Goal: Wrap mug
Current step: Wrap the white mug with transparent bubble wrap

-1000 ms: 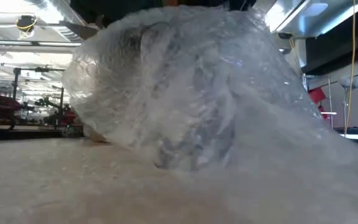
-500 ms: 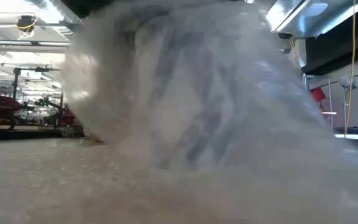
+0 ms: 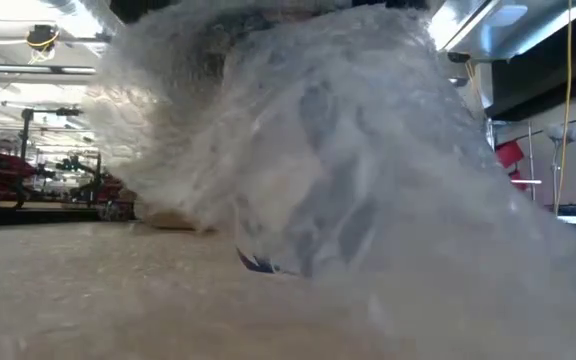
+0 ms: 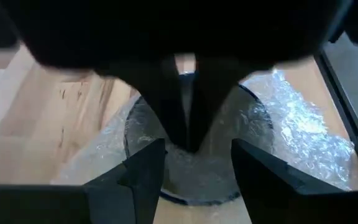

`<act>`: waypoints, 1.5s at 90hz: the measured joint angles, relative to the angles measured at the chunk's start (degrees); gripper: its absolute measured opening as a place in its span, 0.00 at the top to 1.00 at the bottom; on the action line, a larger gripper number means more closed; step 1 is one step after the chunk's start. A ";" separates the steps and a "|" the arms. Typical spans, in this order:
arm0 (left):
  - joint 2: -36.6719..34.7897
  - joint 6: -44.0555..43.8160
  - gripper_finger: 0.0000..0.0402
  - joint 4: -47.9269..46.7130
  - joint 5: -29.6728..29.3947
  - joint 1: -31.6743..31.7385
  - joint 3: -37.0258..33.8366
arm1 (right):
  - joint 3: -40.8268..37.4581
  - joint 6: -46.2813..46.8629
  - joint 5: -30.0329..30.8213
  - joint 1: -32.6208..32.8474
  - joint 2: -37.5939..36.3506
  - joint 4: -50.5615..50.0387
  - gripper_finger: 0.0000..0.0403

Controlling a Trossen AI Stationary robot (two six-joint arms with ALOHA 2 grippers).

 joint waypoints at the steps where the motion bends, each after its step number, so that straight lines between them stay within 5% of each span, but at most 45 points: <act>1: 0.00 0.02 0.58 0.05 0.01 0.00 0.00 | -0.29 0.00 -0.02 0.00 -0.01 0.43 1.00; 14: 0.00 0.14 0.58 -0.07 0.02 0.04 0.00 | -0.77 -0.20 -0.52 0.00 0.06 3.34 1.00; 57: 0.06 -0.17 0.58 -0.56 0.46 -0.19 0.76 | 14.66 0.63 1.14 3.48 -0.65 -13.68 1.00; 95: -4.12 -1.43 0.58 -15.82 -1.62 -1.09 6.84 | 16.47 9.67 14.40 9.17 -1.56 -20.71 1.00; 120: -10.05 -14.85 0.58 -32.46 -1.89 -2.46 6.82 | 16.32 23.64 20.24 12.19 -1.54 -33.69 0.99; 135: -12.17 -28.45 0.58 -45.22 -2.23 -5.79 5.20 | 16.30 40.18 23.96 15.62 -1.52 -45.99 0.85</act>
